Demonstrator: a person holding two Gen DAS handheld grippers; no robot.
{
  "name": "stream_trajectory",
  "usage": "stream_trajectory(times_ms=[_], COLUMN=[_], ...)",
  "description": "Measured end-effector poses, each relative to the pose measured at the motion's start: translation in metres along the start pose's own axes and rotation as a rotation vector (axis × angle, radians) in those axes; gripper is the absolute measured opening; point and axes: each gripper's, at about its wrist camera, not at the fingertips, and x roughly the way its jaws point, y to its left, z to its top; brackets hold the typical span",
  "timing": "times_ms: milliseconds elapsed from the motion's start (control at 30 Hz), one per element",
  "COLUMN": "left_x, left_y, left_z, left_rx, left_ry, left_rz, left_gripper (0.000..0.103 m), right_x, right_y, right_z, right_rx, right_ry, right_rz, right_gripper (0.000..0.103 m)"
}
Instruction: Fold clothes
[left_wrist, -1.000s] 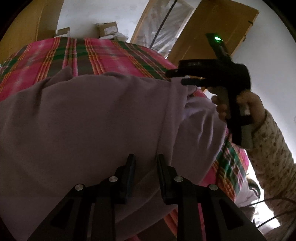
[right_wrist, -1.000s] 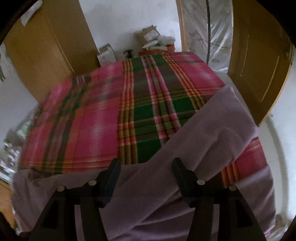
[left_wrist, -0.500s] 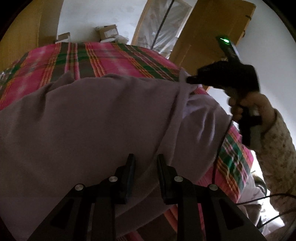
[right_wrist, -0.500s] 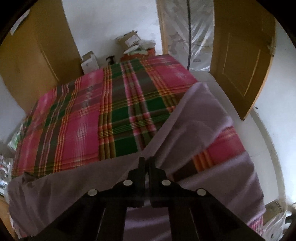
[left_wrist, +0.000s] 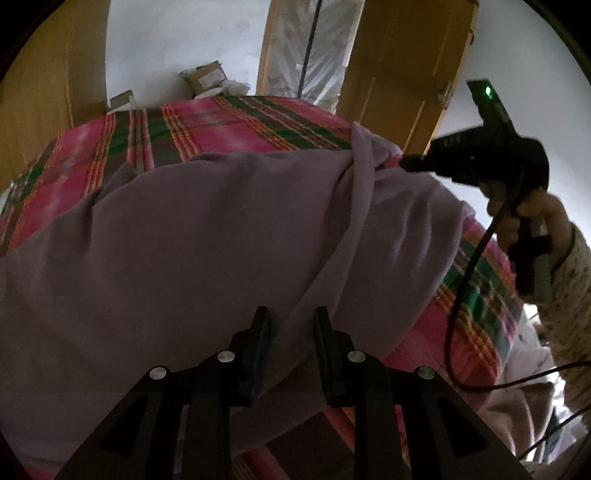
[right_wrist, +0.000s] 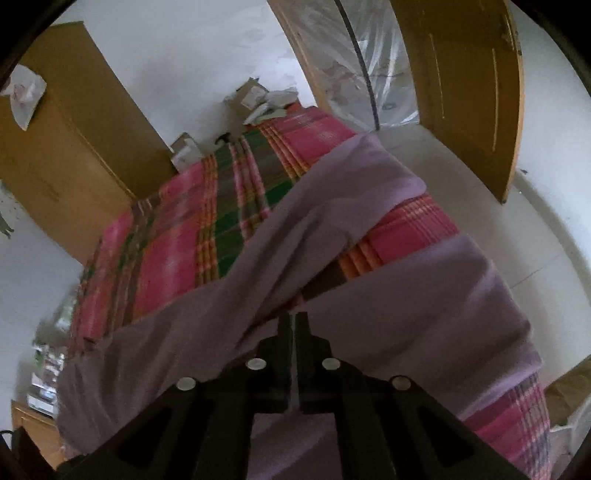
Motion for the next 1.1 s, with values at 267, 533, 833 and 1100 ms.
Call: stream_trajectory(times_ms=[267,533,833,1100], left_x=[0.002,0.003,0.003,0.005], left_y=[-0.004,-0.002,-0.002,-0.013], left_z=[0.0,0.005,0.007,0.004], left_rx=[0.019,0.007,0.029,0.091], left_ry=[0.01,0.01,0.038,0.049], left_rz=[0.029,0.044,-0.104,0.014], left_gripper=[0.025,0.025,0.03,0.03], right_x=[0.025,0.063,0.045,0.016], right_y=[0.04,0.046,0.032,0.008], right_z=[0.026,0.049,0.04,0.029], right_rx=[-0.109,-0.099,-0.083,-0.019], right_ry=[0.021,0.092,0.049,0.006], right_rz=[-0.005,-0.151,-0.147,-0.09], right_gripper=[0.042,0.032,0.006,0.006])
